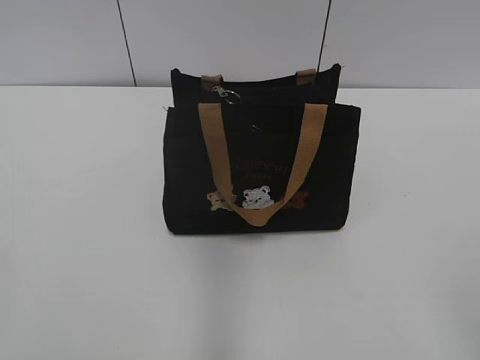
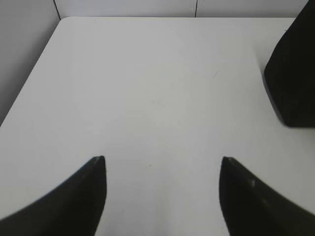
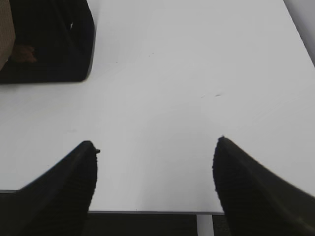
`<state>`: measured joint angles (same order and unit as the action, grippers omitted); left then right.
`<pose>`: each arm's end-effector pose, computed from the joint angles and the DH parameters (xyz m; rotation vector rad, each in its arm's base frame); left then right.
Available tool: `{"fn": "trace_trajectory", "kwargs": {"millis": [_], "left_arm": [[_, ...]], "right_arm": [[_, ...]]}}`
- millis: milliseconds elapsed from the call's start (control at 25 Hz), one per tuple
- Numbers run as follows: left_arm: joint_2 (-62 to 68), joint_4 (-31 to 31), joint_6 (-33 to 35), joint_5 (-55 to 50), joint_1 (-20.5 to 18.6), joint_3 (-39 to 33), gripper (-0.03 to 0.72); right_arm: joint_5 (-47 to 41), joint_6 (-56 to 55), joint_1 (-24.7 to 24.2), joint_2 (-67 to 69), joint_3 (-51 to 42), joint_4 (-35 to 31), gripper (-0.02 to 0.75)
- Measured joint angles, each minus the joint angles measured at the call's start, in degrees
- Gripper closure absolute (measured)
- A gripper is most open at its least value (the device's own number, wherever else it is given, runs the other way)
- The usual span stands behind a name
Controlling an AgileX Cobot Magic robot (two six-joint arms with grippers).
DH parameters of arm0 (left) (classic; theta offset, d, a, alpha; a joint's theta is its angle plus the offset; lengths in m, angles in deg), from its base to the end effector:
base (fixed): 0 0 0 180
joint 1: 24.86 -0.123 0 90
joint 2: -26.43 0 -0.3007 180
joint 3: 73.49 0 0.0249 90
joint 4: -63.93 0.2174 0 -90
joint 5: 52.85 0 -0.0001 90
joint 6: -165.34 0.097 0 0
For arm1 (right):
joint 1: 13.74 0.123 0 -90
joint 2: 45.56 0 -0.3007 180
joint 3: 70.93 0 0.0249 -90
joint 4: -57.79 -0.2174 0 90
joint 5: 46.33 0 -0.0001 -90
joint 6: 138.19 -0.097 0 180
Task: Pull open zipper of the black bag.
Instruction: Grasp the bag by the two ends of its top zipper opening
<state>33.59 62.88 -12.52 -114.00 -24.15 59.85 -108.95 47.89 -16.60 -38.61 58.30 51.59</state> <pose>-0.0497 -0.0009 0.2679 0.0513 2.0058 -0.0058 -0.0441 0.0115 0.2479 -0.0645 2.0945 0.0367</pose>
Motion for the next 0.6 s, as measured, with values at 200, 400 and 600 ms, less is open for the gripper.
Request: {"fn": "trace_trajectory", "kwargs": {"millis": [200, 400, 600], "left_arm": [[0.9, -1.0, 0.0, 0.1, 0.0, 0.1, 0.164], [3.7, -1.6, 0.0, 8.9, 0.0, 1.4, 0.165], [10.6, -5.7, 0.0, 22.7, 0.0, 1.4, 0.176]], "right_arm": [[0.0, 0.0, 0.0, 0.0, 0.0, 0.0, 0.181], [0.0, 0.0, 0.0, 0.0, 0.0, 0.0, 0.181], [0.0, 0.0, 0.0, 0.0, 0.0, 0.0, 0.181]]}}
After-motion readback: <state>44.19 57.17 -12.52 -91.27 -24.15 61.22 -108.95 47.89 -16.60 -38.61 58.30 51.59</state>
